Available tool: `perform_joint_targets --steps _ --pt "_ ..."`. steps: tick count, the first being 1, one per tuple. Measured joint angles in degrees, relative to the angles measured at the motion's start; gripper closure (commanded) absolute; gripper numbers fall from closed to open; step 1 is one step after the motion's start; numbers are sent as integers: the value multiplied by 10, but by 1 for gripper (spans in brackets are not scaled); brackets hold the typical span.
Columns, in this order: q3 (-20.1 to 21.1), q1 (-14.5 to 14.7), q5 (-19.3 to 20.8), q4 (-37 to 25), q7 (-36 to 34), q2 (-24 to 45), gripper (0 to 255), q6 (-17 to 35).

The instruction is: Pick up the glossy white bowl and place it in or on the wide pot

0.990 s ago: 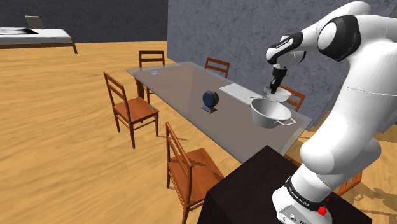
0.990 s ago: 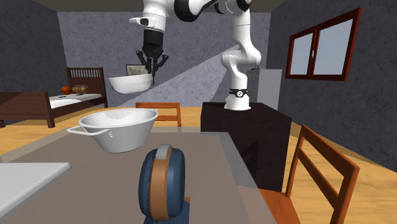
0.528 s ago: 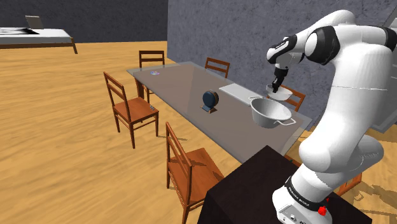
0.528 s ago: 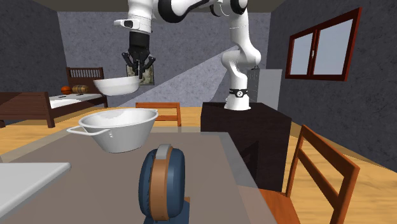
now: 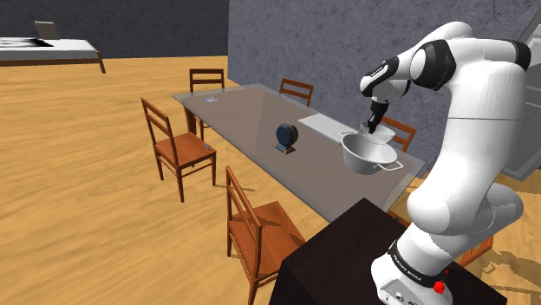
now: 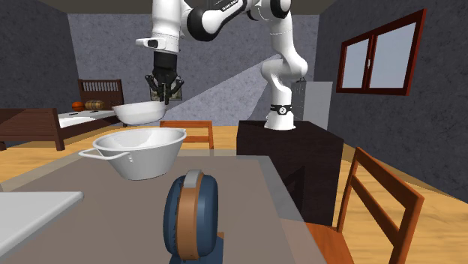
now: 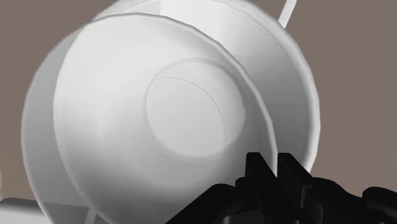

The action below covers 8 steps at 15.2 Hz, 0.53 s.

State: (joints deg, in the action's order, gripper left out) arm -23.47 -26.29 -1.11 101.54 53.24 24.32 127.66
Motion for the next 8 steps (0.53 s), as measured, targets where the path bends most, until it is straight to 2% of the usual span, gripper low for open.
perform_joint_targets --steps 8 --pt "8 -6 -13 13 1 35 255 46"
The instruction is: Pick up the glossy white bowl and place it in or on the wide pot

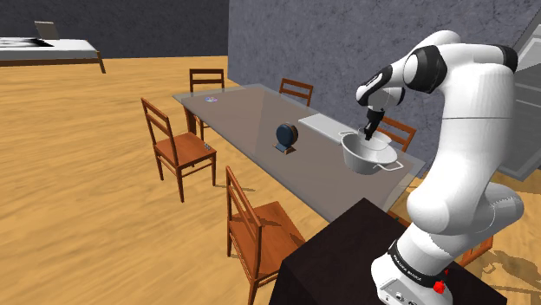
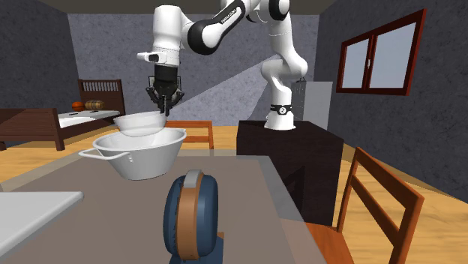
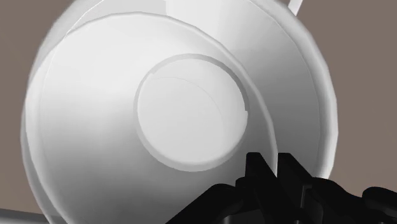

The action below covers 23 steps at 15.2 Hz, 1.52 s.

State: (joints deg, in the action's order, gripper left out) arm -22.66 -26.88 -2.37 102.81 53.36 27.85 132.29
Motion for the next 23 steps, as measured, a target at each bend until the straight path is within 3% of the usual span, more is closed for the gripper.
perform_joint_targets --steps 8,9,15,19,23 --pt "3 -3 -4 7 2 11 255 18" --pt "3 -3 -4 7 2 11 0 18" --pt "3 -3 -4 7 2 11 0 18" --pt "-5 9 10 -1 -6 -25 0 -25" --pt "-7 12 13 -4 -9 -33 0 -35"
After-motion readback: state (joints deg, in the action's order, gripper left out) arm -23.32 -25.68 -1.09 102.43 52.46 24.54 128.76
